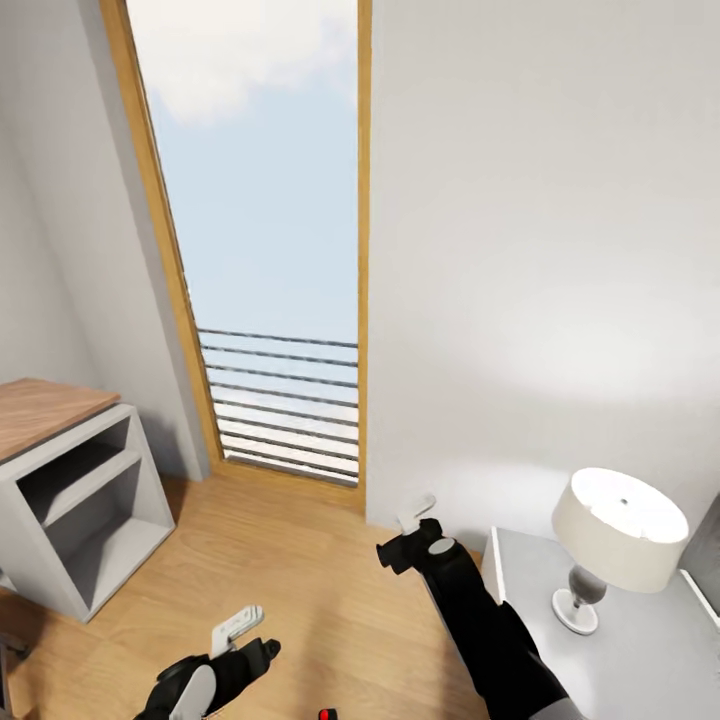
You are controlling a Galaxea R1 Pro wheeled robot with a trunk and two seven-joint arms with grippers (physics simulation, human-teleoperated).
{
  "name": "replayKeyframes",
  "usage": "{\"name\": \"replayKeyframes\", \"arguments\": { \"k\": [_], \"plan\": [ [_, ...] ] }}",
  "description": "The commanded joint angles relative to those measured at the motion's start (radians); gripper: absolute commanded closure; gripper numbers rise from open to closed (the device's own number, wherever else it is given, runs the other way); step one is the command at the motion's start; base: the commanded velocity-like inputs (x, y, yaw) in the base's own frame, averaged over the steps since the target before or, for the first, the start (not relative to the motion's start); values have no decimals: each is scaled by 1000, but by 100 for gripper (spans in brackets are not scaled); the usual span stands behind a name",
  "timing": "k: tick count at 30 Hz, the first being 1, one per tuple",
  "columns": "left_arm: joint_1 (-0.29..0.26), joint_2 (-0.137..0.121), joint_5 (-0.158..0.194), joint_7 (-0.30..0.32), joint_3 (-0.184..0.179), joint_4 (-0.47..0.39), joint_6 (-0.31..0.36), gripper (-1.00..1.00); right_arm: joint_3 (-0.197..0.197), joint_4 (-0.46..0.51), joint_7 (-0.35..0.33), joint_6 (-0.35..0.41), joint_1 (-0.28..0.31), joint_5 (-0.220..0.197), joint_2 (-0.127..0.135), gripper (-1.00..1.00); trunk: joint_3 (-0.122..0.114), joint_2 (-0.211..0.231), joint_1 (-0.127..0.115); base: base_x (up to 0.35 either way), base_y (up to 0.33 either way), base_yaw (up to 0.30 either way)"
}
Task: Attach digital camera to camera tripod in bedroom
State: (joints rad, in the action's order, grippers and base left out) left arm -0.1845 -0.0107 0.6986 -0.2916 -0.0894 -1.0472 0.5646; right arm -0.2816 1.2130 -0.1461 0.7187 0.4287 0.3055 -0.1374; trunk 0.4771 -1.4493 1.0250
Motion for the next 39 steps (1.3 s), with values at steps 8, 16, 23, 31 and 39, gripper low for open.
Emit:
{"name": "replayKeyframes", "arguments": {
  "k": [8, 16, 23, 31, 39],
  "plan": [
    [-158, -10, -18, 6, -39, 256, 53, -100, 52, -5, -7, 126, 15, -7, -9, -100, 1, -1, 0, 0, -10, 0],
    [-247, 45, -48, 16, -97, 452, 62, -100, 86, 159, -7, 282, 15, -70, -6, -100, 14, -29, 15, 0, -2, 0],
    [-257, 61, -53, 23, -103, 497, 61, -100, 100, 338, -8, 329, -17, -113, 4, -100, 36, -78, 42, 0, 0, 0],
    [-262, 65, -56, 27, -104, 555, 40, -100, 115, 385, -9, 329, -32, -127, 7, -100, 61, -134, 73, 0, 0, 0],
    [-266, 70, -56, 28, -104, 579, 11, -100, 111, 400, -8, 329, -41, -130, 7, -100, 86, -190, 103, 0, 0, 0]
  ]
}}
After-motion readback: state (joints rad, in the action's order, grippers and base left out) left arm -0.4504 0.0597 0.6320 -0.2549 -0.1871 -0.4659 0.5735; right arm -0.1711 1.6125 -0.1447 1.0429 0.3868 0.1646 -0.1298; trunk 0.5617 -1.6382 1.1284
